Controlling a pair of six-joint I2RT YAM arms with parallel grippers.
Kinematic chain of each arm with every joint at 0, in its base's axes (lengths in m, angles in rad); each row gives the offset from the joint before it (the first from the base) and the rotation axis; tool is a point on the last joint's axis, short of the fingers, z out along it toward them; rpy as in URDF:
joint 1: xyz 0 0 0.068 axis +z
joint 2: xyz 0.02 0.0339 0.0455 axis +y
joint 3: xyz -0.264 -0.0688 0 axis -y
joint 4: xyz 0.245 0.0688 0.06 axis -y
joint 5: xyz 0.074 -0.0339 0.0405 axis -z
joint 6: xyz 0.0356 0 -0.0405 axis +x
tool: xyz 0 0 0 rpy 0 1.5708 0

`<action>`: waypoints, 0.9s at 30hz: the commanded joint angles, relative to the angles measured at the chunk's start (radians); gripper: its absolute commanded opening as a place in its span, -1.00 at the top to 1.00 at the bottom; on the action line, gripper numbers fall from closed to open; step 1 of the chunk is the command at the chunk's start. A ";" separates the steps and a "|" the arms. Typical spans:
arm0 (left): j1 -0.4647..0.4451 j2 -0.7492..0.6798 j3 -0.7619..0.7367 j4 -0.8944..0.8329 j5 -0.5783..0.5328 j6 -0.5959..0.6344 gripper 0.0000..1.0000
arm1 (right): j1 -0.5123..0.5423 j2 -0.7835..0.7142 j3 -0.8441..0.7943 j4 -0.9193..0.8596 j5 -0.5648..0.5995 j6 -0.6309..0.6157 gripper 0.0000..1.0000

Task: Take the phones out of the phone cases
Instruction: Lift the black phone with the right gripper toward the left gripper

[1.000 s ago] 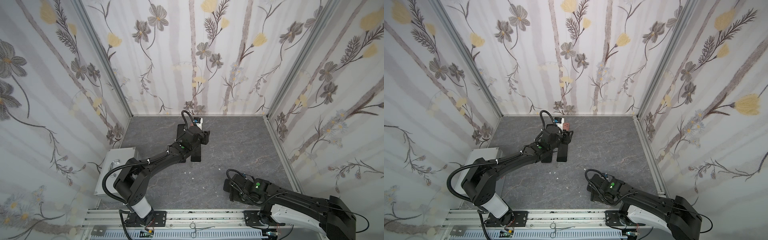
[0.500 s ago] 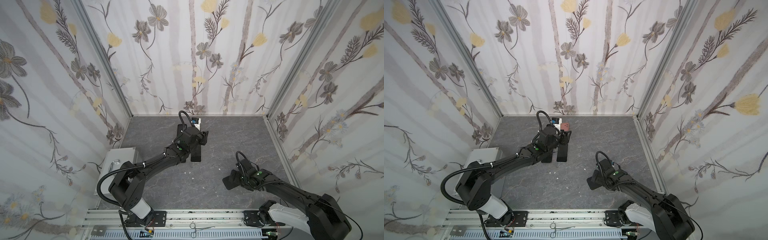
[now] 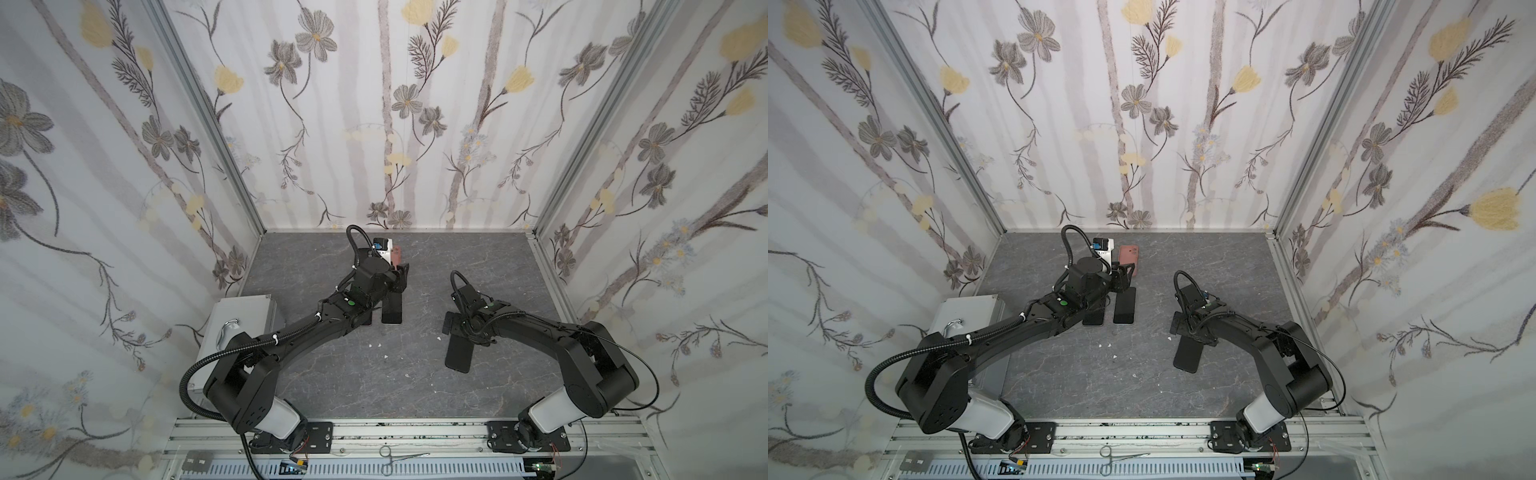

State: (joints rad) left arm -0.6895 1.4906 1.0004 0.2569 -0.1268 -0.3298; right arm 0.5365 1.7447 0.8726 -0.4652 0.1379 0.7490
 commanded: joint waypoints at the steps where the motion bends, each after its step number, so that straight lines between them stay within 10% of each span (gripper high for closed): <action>1: 0.006 -0.024 -0.021 0.027 -0.011 -0.015 -0.09 | 0.027 0.038 0.049 -0.083 0.087 -0.038 -0.96; 27: 0.020 -0.045 -0.069 0.027 0.009 -0.040 -0.10 | 0.015 0.043 -0.021 -0.009 0.013 0.000 -0.88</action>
State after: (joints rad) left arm -0.6720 1.4429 0.9272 0.2565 -0.1188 -0.3565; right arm 0.5556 1.7756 0.8612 -0.5102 0.1734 0.7433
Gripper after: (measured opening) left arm 0.549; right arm 0.941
